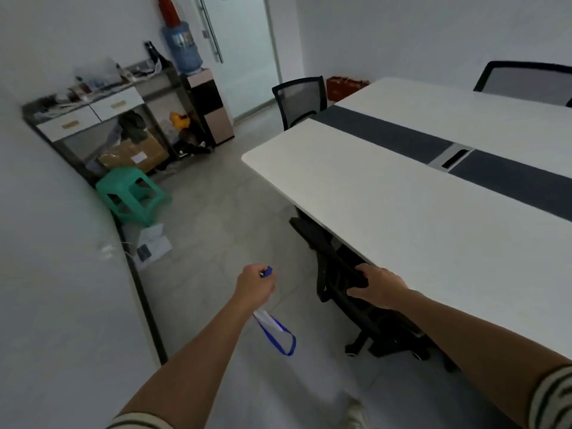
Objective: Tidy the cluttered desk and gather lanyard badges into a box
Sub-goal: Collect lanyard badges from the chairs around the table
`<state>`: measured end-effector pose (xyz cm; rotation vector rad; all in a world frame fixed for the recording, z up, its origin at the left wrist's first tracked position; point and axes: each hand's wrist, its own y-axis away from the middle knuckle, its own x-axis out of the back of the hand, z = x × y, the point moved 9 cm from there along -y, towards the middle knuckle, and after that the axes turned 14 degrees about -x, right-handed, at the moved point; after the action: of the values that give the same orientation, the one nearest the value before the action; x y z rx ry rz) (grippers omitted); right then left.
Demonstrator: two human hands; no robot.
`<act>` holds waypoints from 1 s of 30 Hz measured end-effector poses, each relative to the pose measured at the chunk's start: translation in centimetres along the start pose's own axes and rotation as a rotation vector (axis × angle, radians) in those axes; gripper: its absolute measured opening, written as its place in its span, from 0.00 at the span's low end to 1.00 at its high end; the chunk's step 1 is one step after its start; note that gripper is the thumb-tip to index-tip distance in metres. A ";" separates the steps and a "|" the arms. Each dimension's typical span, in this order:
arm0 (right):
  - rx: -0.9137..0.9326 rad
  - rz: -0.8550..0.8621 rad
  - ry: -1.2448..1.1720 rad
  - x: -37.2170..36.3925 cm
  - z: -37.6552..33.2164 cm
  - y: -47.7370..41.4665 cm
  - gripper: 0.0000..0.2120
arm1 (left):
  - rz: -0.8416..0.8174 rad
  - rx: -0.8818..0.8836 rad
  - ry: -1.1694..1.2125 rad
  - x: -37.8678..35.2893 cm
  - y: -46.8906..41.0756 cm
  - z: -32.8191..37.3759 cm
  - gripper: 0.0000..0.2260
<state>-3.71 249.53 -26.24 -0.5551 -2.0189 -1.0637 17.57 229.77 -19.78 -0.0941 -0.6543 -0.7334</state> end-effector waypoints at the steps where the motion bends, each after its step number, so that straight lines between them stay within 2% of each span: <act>1: -0.016 -0.032 0.010 -0.7 -0.2 -1.4 0.33 | -0.014 0.003 0.009 0.0 -2.1 0.0 0.05; 4: -0.056 -0.063 0.044 -2.1 -0.5 -3.7 0.34 | -0.039 0.033 0.026 -0.3 -6.5 -0.4 0.05; 10: -0.134 -0.030 0.124 -4.1 -0.8 -4.4 0.30 | -0.147 0.051 0.036 -3.4 -11.7 -2.5 0.07; 13: -0.198 -0.028 0.085 -5.1 -0.6 -3.5 0.28 | -0.184 0.016 0.042 -4.9 -14.0 -2.8 0.12; 16: -0.293 0.033 0.029 -5.6 -0.4 -2.0 0.26 | -0.208 0.073 0.091 -5.9 -15.7 -3.7 0.13; 23: -0.425 0.140 -0.028 -7.7 -0.3 2.3 0.24 | -0.333 0.024 -0.039 -4.7 -16.3 -6.2 0.15; 30: -0.459 0.183 0.051 -9.9 1.1 8.5 0.21 | -0.395 -0.029 -0.142 -3.7 -13.3 -8.2 0.19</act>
<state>7.50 254.90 -30.33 -0.9185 -1.6427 -1.4168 11.17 219.58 -30.39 -0.0429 -0.8091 -1.1244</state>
